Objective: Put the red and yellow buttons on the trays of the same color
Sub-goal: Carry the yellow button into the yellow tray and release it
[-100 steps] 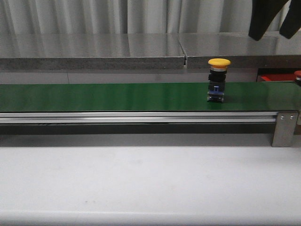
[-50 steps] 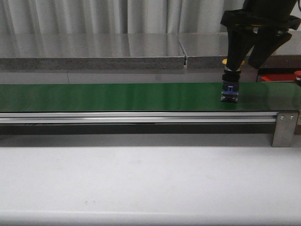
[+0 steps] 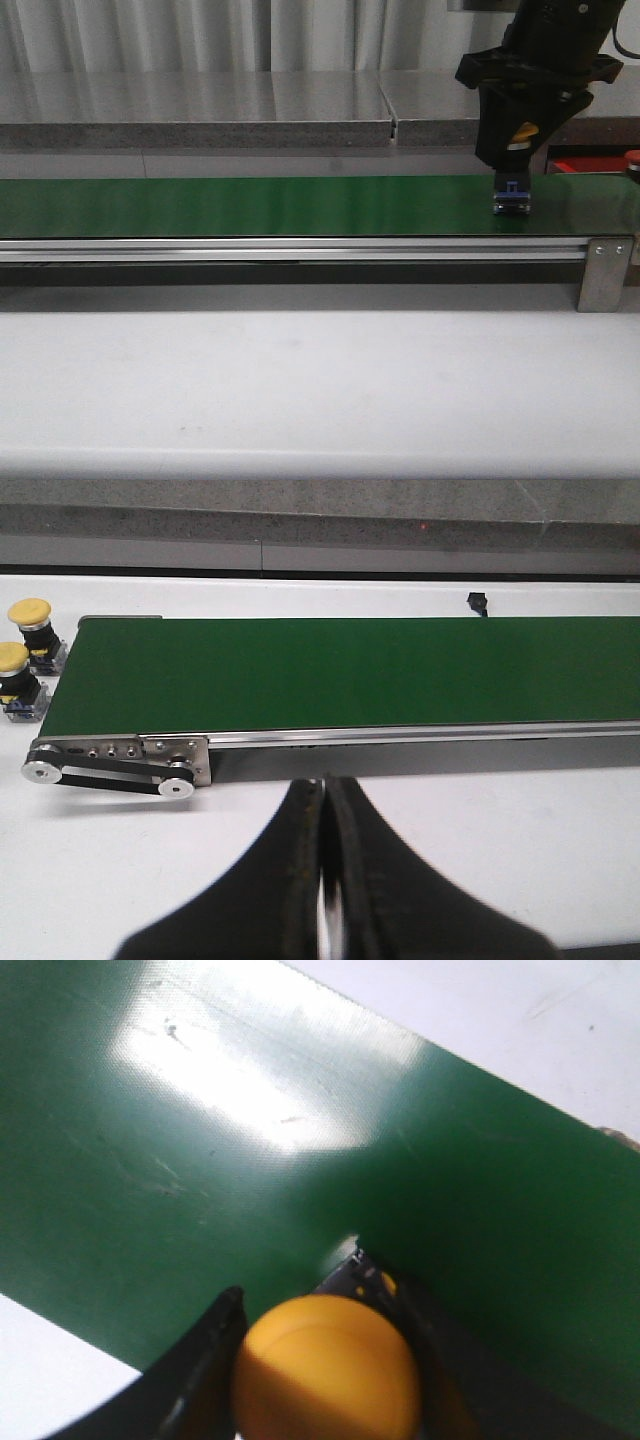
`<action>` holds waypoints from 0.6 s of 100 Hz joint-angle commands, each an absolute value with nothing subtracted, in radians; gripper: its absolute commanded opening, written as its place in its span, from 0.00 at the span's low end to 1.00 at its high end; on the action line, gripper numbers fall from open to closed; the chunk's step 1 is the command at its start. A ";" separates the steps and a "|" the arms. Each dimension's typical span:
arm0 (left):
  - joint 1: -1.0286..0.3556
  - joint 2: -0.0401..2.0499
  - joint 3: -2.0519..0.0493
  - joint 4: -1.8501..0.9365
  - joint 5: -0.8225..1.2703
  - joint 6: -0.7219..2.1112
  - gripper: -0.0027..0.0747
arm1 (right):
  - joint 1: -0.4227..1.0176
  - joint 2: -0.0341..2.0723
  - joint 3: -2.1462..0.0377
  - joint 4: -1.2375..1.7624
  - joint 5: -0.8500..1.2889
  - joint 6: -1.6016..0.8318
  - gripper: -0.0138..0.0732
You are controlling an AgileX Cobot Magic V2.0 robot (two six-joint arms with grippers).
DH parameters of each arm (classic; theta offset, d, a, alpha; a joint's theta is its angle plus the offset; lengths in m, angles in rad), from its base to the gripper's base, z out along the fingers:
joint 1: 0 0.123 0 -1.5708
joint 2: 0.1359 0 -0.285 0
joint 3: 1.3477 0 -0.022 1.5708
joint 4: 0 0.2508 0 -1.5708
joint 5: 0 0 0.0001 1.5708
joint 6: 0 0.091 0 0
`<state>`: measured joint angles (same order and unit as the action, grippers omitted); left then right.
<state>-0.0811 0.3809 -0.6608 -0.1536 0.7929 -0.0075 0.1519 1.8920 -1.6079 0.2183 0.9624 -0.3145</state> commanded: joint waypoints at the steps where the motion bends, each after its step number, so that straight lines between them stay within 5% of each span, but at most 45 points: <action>1: -0.089 0.388 -0.686 -0.167 0.719 -0.010 0.01 | 0.148 1.825 -1.631 0.230 0.925 -0.309 0.15; 60: -0.089 0.388 -0.686 -0.167 0.719 -0.010 0.01 | -0.129 1.696 -1.629 0.229 0.936 -0.110 0.11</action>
